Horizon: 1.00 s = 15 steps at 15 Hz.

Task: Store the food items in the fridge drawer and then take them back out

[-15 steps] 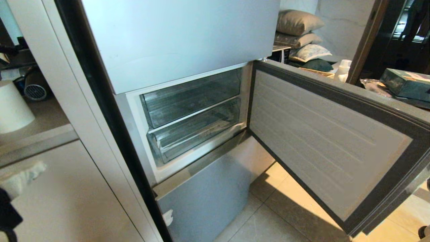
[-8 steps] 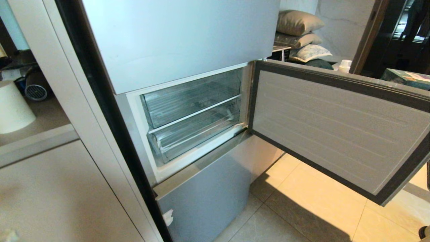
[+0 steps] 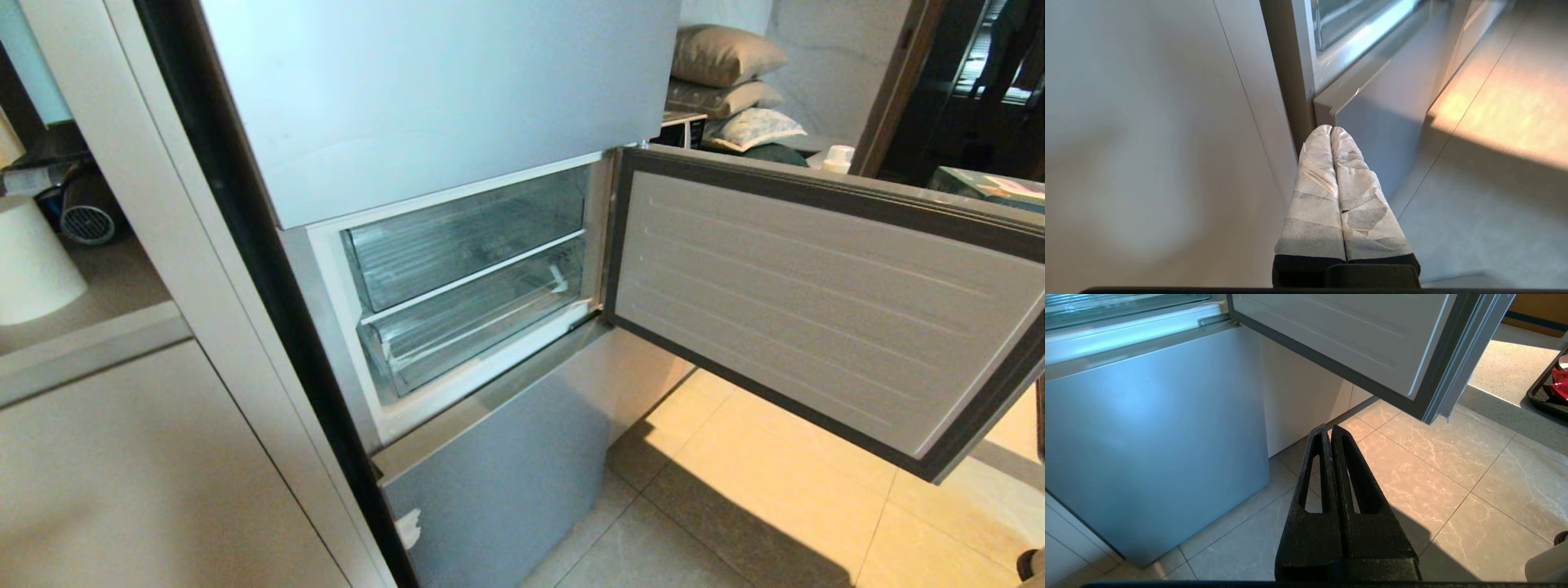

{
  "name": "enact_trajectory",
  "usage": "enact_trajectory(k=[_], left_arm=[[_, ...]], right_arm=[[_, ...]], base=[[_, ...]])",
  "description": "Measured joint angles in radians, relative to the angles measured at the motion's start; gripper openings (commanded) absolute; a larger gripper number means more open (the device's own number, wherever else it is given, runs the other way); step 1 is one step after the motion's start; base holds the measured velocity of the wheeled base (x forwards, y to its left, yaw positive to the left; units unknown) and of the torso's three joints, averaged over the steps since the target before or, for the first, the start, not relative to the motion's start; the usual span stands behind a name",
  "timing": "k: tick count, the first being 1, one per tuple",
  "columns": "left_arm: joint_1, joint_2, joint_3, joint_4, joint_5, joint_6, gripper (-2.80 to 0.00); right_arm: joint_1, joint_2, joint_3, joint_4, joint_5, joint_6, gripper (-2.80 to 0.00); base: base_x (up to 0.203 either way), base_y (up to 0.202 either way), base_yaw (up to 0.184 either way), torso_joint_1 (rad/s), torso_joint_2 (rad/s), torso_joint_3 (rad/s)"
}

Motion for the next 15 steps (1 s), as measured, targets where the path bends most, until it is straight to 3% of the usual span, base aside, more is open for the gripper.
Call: enact_trajectory(k=[2,7,15], left_arm=[[-0.002,-0.022,0.003,-0.001,0.033,-0.039,-2.80],[-0.002,-0.035,0.003,-0.001,0.036,-0.041,-2.80],[-0.002,-0.036,0.004,-0.001,0.037,-0.040,-2.80]], right_arm=[[0.000,0.000,0.000,0.000,0.000,0.000,-2.80],[0.000,0.000,0.000,0.000,-0.014,0.003,-2.80],[0.000,0.000,0.000,0.000,-0.017,0.009,-2.80]], base=[[0.000,0.000,0.000,0.000,0.00,0.000],[0.000,0.000,0.000,0.000,0.00,0.000],[0.000,-0.010,0.164,0.001,0.00,0.003]])
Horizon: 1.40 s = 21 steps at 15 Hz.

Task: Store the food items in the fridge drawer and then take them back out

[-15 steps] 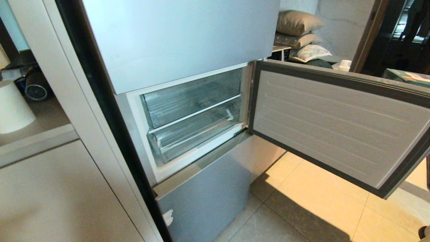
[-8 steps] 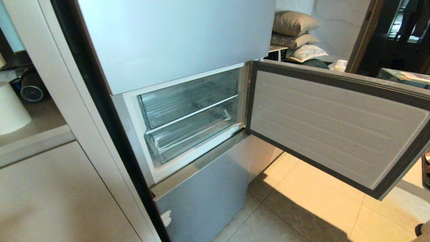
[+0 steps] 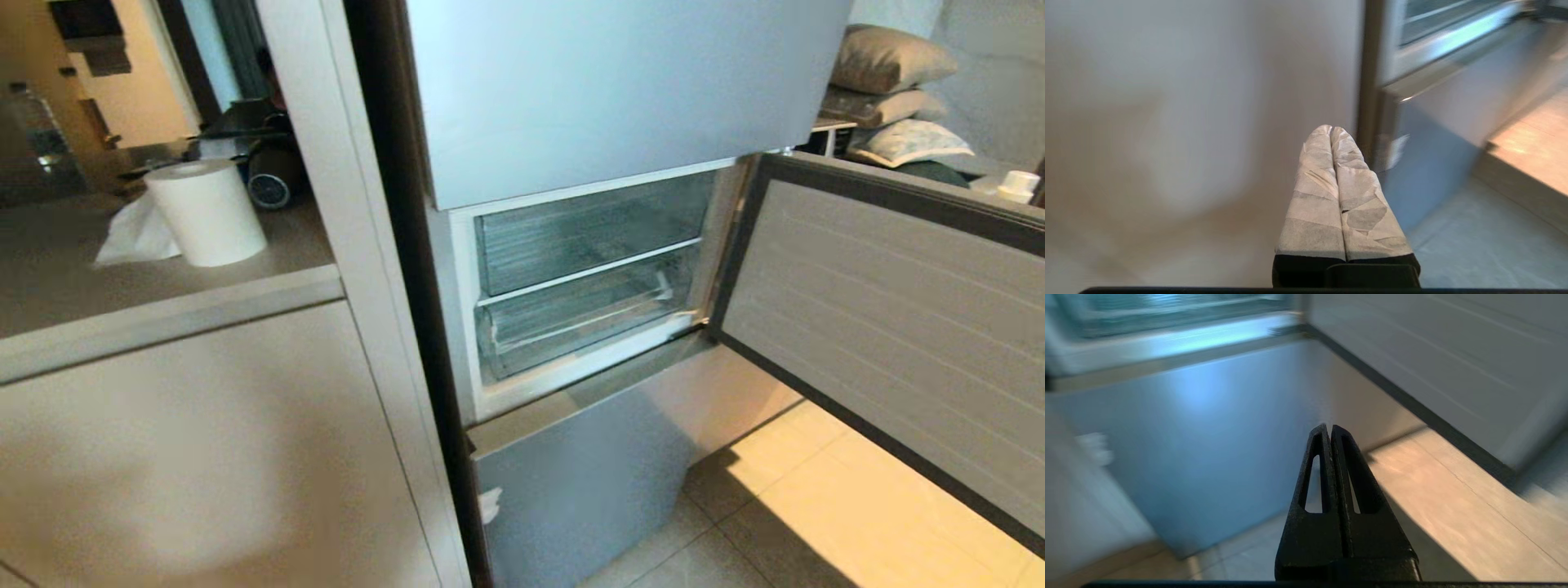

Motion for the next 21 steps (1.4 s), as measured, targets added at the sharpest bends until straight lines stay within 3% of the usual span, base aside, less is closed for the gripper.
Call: enact_trajectory(k=[4,8,14,21], left_arm=[[0.000,0.000,0.000,0.000,0.003,-0.004,-2.80],[0.000,0.000,0.000,-0.001,0.019,-0.064,-2.80],[0.000,0.000,0.000,-0.002,0.020,-0.069,-2.80],[0.000,0.000,0.000,-0.003,0.020,-0.069,-2.80]], right_arm=[[0.000,0.000,0.000,-0.001,-0.021,0.032,-2.80],[0.000,0.000,0.000,-0.003,-0.026,0.057,-2.80],[0.000,0.000,0.000,-0.003,-0.025,0.054,-2.80],[-0.001,0.008,-0.016,0.021,-0.010,0.003,-2.80]], base=[[0.001,-0.007,0.175,0.004,0.00,0.004],[0.000,-0.008,0.177,0.001,0.00,0.004],[0.000,-0.010,0.167,0.001,0.01,0.003],[0.000,0.000,0.013,0.000,0.00,0.001]])
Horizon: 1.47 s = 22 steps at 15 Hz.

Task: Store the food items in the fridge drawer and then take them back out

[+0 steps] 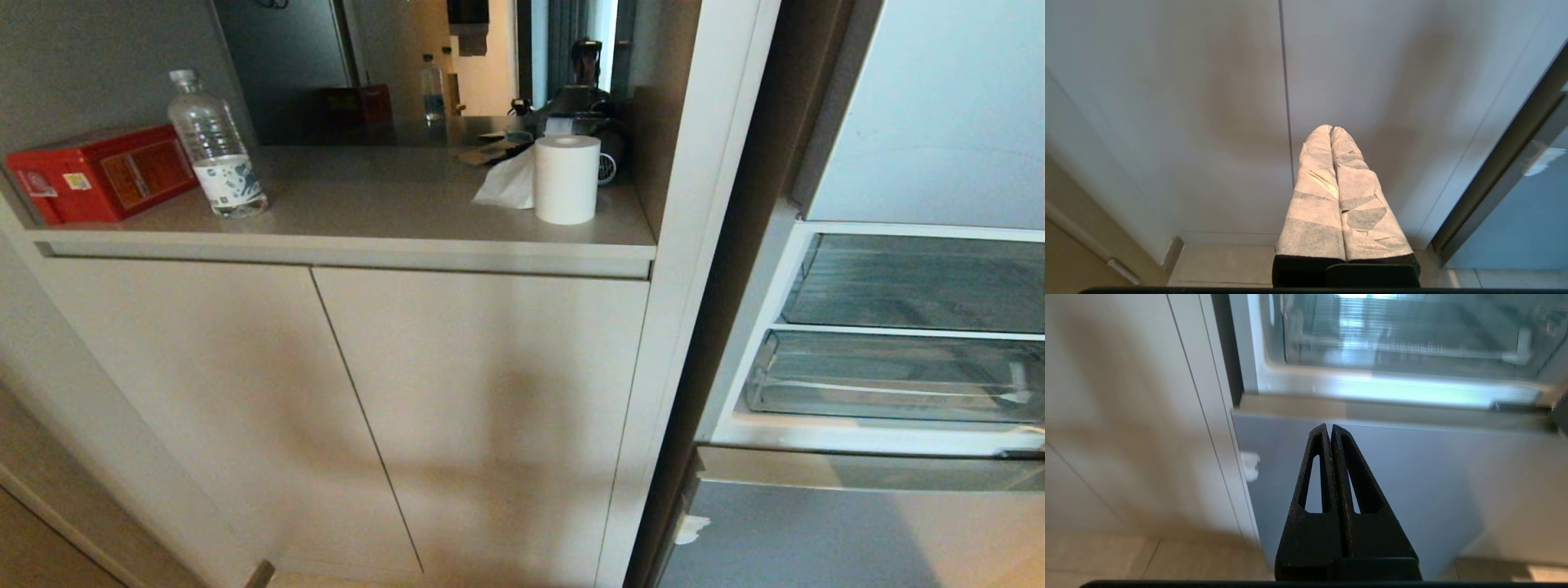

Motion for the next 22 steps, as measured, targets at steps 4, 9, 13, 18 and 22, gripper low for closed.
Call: enact_trajectory(k=[4,9,13,18,22], left_arm=[[0.000,0.000,0.000,0.000,0.000,0.000,-2.80],[0.000,0.000,0.000,0.000,0.000,0.000,-2.80],[0.000,0.000,0.000,0.000,0.000,0.000,-2.80],[0.000,0.000,0.000,0.000,0.000,0.000,-2.80],[0.000,0.000,0.000,0.000,0.000,0.000,-2.80]], right_arm=[[0.000,0.206,-0.135,0.034,0.055,0.064,-2.80],[0.002,0.669,-0.264,-0.103,0.187,0.135,0.00],[0.003,1.035,-0.302,-0.352,0.225,0.147,0.00],[0.003,1.464,-0.358,-0.709,0.179,0.151,0.00],[0.003,1.736,-0.411,-1.044,0.079,0.152,0.00]], base=[[0.000,0.000,0.000,0.000,0.00,0.000],[0.000,0.000,0.000,0.000,0.00,0.000],[0.000,0.000,0.000,0.000,0.00,0.000],[0.000,0.000,0.000,0.000,0.00,0.000],[0.000,0.000,0.000,0.000,0.00,0.000]])
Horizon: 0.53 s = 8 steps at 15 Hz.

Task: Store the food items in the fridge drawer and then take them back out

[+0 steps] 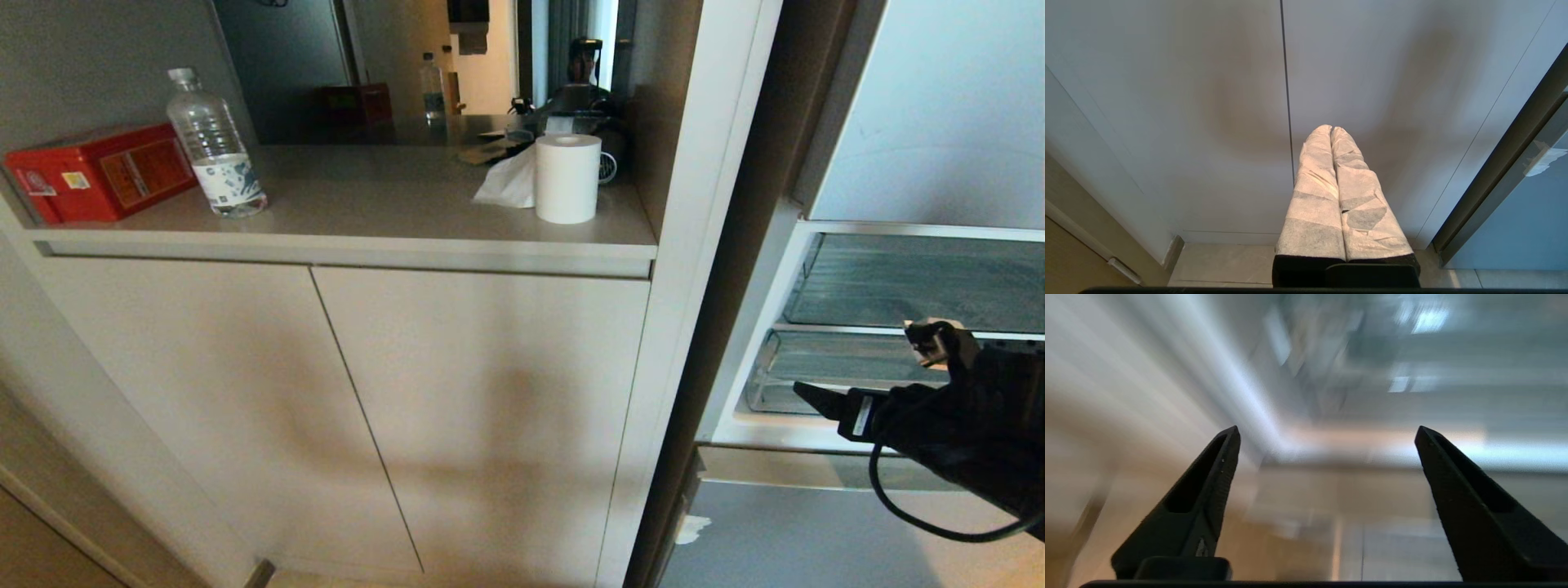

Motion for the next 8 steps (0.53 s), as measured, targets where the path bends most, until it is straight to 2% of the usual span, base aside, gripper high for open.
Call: enact_trajectory(k=[3,8], left_arm=[[0.000,0.000,0.000,0.000,0.000,0.000,-2.80],[0.000,0.000,0.000,0.000,0.000,0.000,-2.80]], right_arm=[[0.000,0.124,-0.047,-0.150,-0.034,0.000,0.00],[0.011,0.187,-0.093,-0.156,-0.064,-0.005,0.00]], base=[[0.000,0.000,0.000,0.000,0.00,0.000],[0.000,0.000,0.000,0.000,0.00,0.000]])
